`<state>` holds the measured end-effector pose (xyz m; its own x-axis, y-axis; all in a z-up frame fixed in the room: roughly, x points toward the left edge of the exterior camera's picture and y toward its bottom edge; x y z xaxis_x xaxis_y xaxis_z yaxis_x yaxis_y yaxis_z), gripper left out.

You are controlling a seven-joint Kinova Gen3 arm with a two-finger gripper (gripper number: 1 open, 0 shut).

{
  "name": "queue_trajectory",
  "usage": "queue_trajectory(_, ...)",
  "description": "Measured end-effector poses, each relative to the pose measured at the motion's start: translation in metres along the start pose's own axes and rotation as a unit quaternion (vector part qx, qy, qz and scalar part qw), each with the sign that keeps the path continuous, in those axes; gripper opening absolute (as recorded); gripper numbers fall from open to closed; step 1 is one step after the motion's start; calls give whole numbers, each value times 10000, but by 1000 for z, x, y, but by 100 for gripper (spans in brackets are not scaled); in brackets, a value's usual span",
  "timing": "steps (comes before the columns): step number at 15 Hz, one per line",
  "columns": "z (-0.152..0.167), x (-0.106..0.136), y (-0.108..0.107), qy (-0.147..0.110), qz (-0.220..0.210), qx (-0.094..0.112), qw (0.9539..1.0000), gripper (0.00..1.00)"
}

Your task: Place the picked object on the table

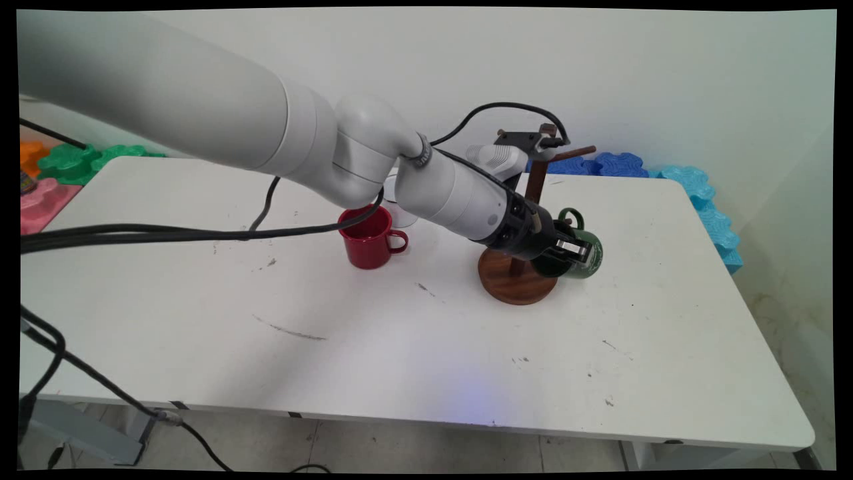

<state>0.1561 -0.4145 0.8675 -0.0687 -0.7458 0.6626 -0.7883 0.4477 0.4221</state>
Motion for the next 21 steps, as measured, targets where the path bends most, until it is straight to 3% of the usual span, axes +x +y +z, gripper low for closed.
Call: queue_trajectory(21,-12,-3,15,-83,209,-202,9995,0)
